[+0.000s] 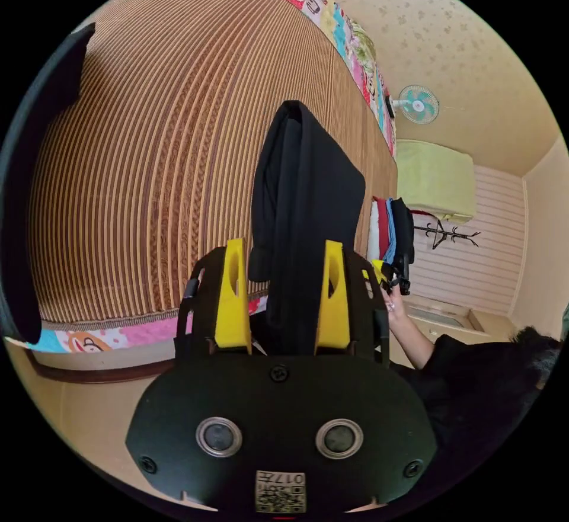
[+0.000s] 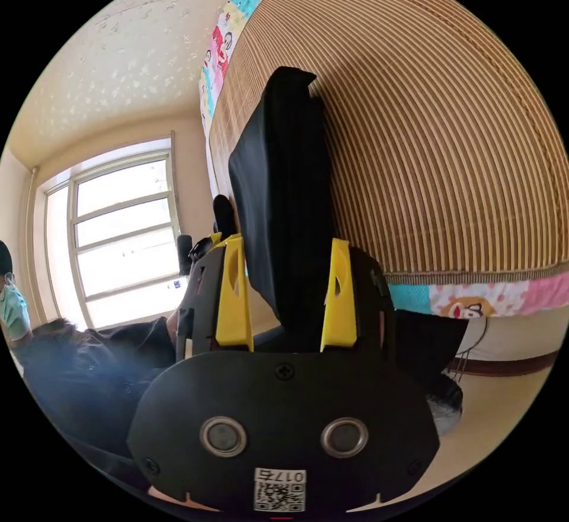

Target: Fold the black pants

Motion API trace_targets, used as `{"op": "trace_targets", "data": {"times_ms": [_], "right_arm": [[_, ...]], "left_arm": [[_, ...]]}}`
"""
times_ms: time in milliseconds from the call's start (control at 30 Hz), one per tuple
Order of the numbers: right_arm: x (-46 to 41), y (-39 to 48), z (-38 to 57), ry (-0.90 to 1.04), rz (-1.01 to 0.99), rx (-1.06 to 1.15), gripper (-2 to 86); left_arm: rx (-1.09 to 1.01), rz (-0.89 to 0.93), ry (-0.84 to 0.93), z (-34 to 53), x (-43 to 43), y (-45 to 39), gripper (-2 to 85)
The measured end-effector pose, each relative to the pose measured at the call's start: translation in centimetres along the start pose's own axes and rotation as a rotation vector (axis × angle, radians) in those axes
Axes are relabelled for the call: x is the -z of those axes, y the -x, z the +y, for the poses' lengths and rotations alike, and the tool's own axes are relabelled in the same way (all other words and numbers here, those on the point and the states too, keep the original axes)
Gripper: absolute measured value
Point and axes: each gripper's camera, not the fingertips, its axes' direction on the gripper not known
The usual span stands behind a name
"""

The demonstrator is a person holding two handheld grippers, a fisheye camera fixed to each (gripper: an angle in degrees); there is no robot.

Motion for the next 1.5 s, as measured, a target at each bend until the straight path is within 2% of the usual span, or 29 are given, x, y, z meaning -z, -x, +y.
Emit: {"op": "trace_targets", "data": {"times_ms": [100,200,267,300,333,367,433,533,600,733,800,967,1133,1233,1300,1367,1433,1500], "right_arm": [[-3.5,0.2,-5.0,0.089,0.017,0.023,19.6],[-7.3,1.4,-6.9,0.177,-0.037,0.029,17.7],[-7.9,3.3,-6.2,0.132,0.107,0.043,15.5],[-7.9,3.6,-6.0,0.136,0.097,0.053,14.9],[-8.7,3.3,-5.6,0.215,0.026,0.020,14.1],[-9.2,2.8,-5.0,0.277,-0.040,-0.019,13.4],[-9.1,2.5,-3.4,0.342,-0.092,-0.024,12.3],[-6.0,3.4,-0.6,0.374,-0.101,0.038,9.6],[-2.5,4.1,0.9,0.337,-0.143,0.073,8.3],[10.3,5.8,2.0,0.178,-0.163,0.136,7.2],[17.0,7.0,2.2,0.120,-0.133,0.200,7.1],[39.7,12.4,5.4,-0.060,0.069,0.434,7.2],[57.4,15.4,7.3,-0.218,0.308,0.528,8.5],[64.3,13.0,5.0,-0.270,0.510,0.343,11.1],[66.1,9.3,3.0,-0.312,0.640,0.133,13.0],[65.2,2.6,0.2,-0.290,0.704,-0.111,14.8],[62.2,-3.4,-1.2,-0.245,0.720,-0.291,15.4],[59.4,-6.2,-0.7,-0.327,0.820,-0.377,16.0]], "left_arm": [[-0.042,-0.085,0.148,-5.9,-4.1,1.3,19.6],[-0.046,-0.177,0.179,-7.6,-5.3,1.7,17.9],[-0.102,-0.129,0.184,-6.9,-5.5,1.4,14.6],[-0.088,0.030,0.258,-6.1,-7.0,2.0,11.4],[-0.035,0.070,0.257,-5.6,-7.4,2.5,11.0],[0.044,0.074,0.246,-4.5,-7.9,3.4,10.4],[0.063,0.011,0.256,-2.7,-8.7,3.6,9.6],[0.107,0.028,0.329,-0.2,-10.3,2.6,8.1],[0.063,0.084,0.338,0.7,-10.9,-1.0,7.8],[0.006,0.166,0.313,-0.2,-12.6,-8.4,7.7],[-0.074,0.237,0.317,-1.9,-15.3,-15.2,7.7],[-0.353,0.348,0.365,-5.3,-22.9,-32.3,7.6],[-0.582,0.495,0.357,-8.5,-31.1,-49.7,7.7],[-0.698,0.385,0.330,-9.9,-36.6,-58.3,8.5],[-0.735,0.241,0.417,-10.6,-41.5,-61.6,6.8],[-0.747,0.232,0.489,-10.4,-43.7,-61.3,5.5],[-0.757,0.125,0.518,-9.7,-44.5,-59.1,5.9],[-0.741,-0.096,0.550,-8.9,-44.4,-53.2,6.3]]}}
